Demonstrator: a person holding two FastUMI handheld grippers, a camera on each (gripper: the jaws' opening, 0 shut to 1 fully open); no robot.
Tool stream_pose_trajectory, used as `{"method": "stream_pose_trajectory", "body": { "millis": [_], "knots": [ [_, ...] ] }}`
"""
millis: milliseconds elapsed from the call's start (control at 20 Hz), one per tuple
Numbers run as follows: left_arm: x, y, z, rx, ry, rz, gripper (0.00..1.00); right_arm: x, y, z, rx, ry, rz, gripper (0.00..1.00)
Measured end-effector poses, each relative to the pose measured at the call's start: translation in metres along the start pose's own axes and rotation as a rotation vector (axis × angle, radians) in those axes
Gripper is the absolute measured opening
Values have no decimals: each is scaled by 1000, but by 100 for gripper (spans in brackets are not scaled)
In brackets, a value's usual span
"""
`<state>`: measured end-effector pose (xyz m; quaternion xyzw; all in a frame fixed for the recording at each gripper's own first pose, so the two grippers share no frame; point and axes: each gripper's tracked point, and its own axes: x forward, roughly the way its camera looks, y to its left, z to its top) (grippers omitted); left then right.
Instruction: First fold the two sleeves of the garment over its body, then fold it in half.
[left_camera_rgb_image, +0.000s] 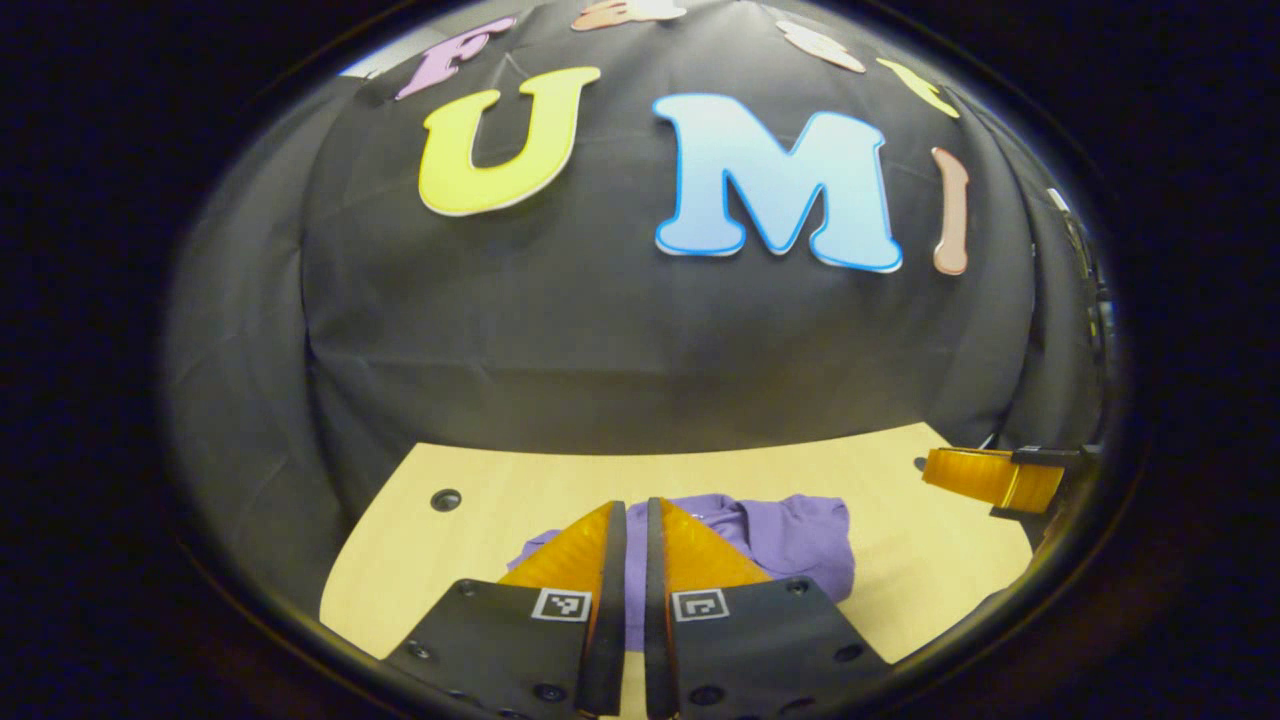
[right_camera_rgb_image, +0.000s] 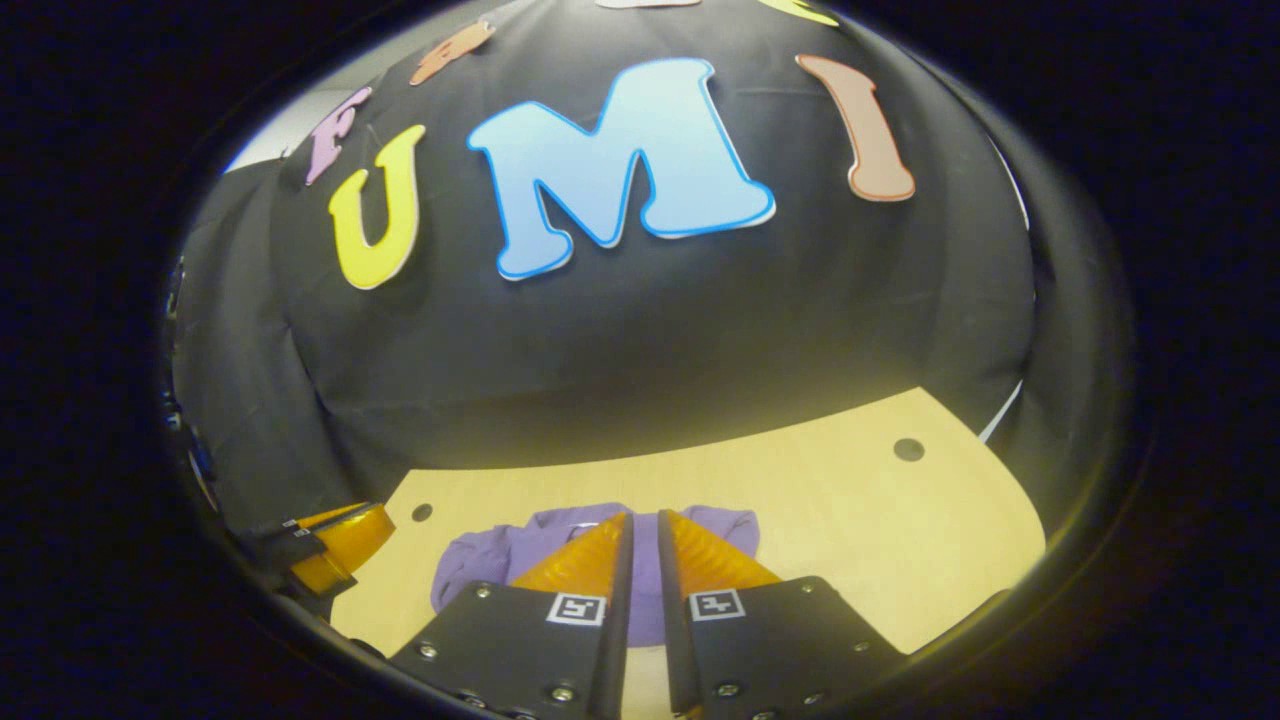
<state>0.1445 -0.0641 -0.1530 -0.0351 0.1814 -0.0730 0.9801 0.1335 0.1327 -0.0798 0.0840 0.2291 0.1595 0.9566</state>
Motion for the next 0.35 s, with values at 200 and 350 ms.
{"method": "stream_pose_trajectory", "body": {
  "millis": [200,350],
  "knots": [
    [-65,-16,9,7,-64,-14,15,-63,6,4,-22,-61,5,16],
    [-102,-29,17,4,-87,-20,9,-99,9,1,-38,-94,4,20]
  ]
}}
